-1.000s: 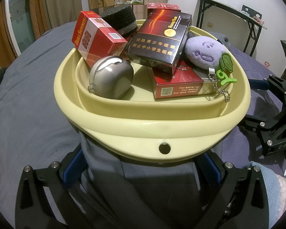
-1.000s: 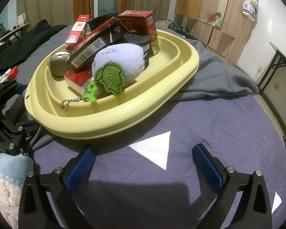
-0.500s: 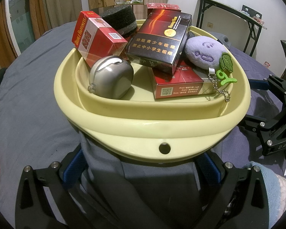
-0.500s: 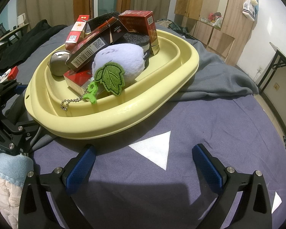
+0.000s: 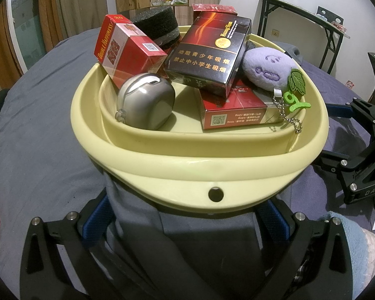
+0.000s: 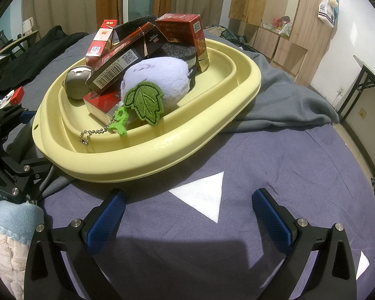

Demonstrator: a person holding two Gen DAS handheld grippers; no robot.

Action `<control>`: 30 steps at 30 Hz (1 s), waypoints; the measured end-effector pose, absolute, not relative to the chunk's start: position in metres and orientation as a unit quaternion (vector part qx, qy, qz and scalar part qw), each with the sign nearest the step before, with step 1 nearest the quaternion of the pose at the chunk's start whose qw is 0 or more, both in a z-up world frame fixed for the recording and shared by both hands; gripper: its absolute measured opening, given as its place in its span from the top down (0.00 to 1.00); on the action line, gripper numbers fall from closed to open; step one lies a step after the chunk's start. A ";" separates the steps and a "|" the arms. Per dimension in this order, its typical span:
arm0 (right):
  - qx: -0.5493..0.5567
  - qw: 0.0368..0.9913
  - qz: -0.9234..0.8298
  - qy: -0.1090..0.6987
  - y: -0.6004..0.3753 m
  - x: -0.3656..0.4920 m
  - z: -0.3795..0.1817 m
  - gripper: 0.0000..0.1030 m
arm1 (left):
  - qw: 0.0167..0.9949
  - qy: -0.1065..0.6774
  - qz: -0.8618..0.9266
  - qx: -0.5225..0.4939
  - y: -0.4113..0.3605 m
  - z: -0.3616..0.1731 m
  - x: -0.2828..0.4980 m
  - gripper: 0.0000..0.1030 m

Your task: Organize rigid objects

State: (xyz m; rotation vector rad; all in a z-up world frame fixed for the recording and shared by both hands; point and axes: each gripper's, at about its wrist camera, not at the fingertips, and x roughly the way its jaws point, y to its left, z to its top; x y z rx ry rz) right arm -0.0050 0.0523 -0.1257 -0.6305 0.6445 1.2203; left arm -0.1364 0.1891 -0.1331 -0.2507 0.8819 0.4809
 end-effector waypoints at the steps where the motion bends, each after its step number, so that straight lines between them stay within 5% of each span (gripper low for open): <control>1: -0.286 0.726 0.553 0.292 0.052 -0.005 -0.126 0.00 | 0.869 0.422 0.229 -0.120 0.189 -0.133 -0.136 0.00; 30: -0.286 0.726 0.553 0.292 0.052 -0.005 -0.126 0.00 | 0.869 0.423 0.231 -0.115 0.188 -0.133 -0.138 0.00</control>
